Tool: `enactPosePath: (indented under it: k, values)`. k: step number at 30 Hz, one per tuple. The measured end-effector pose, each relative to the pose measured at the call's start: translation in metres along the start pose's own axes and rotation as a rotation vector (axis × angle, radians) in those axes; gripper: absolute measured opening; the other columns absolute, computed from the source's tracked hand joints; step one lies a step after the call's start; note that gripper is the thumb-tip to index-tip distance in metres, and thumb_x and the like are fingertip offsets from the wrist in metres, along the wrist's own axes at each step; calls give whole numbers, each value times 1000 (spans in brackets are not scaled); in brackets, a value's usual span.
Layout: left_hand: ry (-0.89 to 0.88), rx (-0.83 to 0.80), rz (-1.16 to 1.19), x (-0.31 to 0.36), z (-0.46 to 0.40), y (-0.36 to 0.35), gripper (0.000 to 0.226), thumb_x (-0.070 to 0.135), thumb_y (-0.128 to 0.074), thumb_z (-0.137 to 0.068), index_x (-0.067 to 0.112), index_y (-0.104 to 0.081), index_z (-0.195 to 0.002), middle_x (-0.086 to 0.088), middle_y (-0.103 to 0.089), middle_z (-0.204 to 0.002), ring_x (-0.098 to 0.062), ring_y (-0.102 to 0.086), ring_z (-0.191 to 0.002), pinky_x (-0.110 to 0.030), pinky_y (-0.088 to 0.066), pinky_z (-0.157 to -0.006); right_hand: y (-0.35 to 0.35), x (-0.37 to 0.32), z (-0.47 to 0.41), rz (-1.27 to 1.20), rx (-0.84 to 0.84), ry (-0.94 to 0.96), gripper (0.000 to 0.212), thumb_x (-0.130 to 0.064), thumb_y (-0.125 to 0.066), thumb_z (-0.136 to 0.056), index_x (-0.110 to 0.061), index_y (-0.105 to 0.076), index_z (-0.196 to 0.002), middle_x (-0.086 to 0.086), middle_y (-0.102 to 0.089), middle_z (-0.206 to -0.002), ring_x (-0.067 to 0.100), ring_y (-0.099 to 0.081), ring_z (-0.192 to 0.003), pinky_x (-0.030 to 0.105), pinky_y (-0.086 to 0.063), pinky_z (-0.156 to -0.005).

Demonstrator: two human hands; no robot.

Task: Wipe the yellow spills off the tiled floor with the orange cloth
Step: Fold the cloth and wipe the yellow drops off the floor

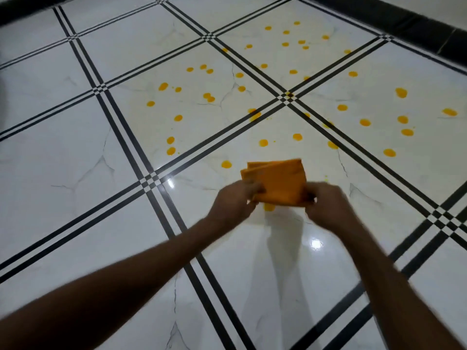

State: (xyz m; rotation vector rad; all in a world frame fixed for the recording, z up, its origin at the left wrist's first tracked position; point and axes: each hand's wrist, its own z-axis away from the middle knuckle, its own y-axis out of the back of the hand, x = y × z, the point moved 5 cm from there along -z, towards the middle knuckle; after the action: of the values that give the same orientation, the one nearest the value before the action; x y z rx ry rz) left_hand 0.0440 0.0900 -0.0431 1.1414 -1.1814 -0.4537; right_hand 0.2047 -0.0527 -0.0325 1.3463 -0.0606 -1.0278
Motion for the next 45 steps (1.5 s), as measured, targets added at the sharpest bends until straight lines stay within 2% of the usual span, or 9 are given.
enactPosePath:
  k: [3, 6, 11, 16, 21, 27, 34, 39, 45]
  values:
    - [16, -329, -119, -24, 32, -52, 34, 6, -59, -81, 20, -72, -109, -5, -69, -109, -29, -64, -99, -41, -52, -82, -67, 10, 17, 197, 30, -29, 28, -4, -61, -71, -8, -66, -98, 15, -71, -97, 42, -64, -93, 39, -48, -73]
    - [119, -181, -130, -48, 32, -44, 31, 7, -53, -83, 16, -72, -105, -9, -71, -102, -30, -64, -93, -42, -51, -83, -101, -12, -2, 230, 229, 153, 27, -15, -56, -83, -5, -65, -106, 21, -66, -109, 44, -61, -100, 46, -47, -83]
    - [397, 14, -155, -107, 38, -26, 51, 31, -59, -90, 10, -51, -137, -16, -55, -135, -33, -51, -124, -45, -45, -101, -144, -5, -61, 459, 10, 287, 69, -56, -23, -99, -30, -22, -163, 15, -19, -170, 40, -18, -155, 60, -14, -123]
    - [477, -84, -273, -158, 57, -28, 76, 48, -59, -87, 14, -32, -150, -17, -27, -158, -34, -25, -145, -53, -28, -112, -155, 7, -11, 328, 222, -105, 80, -61, -34, -95, -24, -18, -164, 21, -15, -169, 47, -13, -154, 65, -7, -123]
    - [516, 7, -97, -174, 54, -20, 74, 48, -52, -75, 18, -45, -142, -11, -37, -151, -32, -33, -139, -52, -29, -109, -180, -51, -64, 395, 89, 320, 83, -70, -34, -93, -30, -16, -164, 14, -12, -171, 43, -10, -156, 64, -6, -123]
    - [438, -76, -117, -186, 60, -17, 72, 48, -51, -82, 26, -35, -149, -7, -22, -162, -28, -20, -148, -50, -20, -116, -149, -9, -69, 349, 303, -73, 83, -64, -38, -93, -25, -17, -164, 21, -18, -168, 47, -15, -153, 66, -12, -121]
    - [391, -89, -115, -194, 62, -8, 67, 33, -52, -93, 21, -28, -155, -7, -23, -162, -25, -22, -149, -52, -24, -119, -181, -57, -80, 432, 108, 429, 83, -70, -35, -92, -32, -17, -163, 12, -14, -171, 43, -16, -155, 64, -12, -122]
    - [458, -113, -172, -211, 70, -8, 88, 57, -52, -88, 22, -13, -158, -10, -8, -165, -28, -10, -152, -47, -15, -120, -155, -39, -103, 369, 317, -28, 84, -66, -35, -91, -24, -21, -163, 22, -19, -168, 48, -17, -153, 66, -9, -122]
    - [471, -178, -126, -216, 66, -8, 92, 49, -63, -90, 26, -7, -158, -6, 0, -166, -26, -3, -153, -46, -12, -121, -187, -110, -149, 453, 41, 585, 81, -76, -24, -93, -36, -16, -163, 11, -19, -170, 40, -13, -157, 60, -7, -124]
